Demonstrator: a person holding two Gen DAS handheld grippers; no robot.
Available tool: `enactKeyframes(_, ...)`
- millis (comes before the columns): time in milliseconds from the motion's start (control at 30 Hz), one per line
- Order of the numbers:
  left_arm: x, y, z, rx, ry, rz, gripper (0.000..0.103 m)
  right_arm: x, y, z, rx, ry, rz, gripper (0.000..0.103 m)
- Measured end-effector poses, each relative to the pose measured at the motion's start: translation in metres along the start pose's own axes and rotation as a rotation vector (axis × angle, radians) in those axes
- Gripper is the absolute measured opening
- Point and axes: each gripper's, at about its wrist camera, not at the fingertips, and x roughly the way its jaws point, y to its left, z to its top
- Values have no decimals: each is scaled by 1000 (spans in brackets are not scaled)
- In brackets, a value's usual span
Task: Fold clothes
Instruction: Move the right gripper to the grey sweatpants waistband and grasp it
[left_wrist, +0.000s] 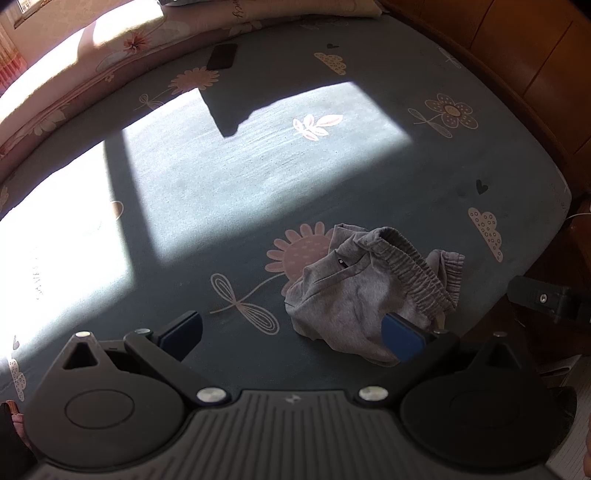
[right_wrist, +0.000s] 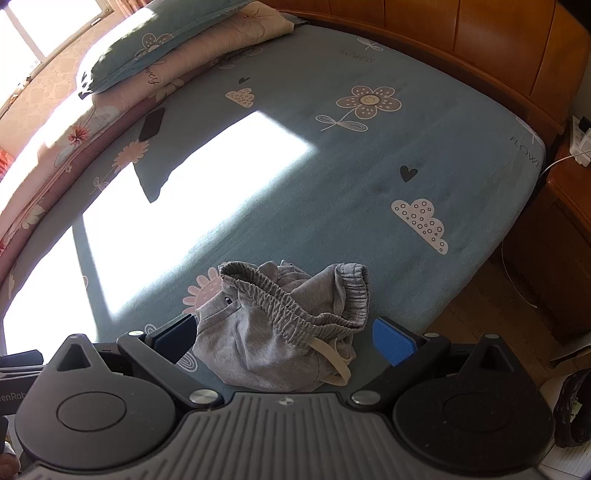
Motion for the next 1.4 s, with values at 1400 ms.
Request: enactKeyframes(1400, 62, -25, 9, 72, -44, 6, 102, 89, -6, 22, -202, 52, 140, 89)
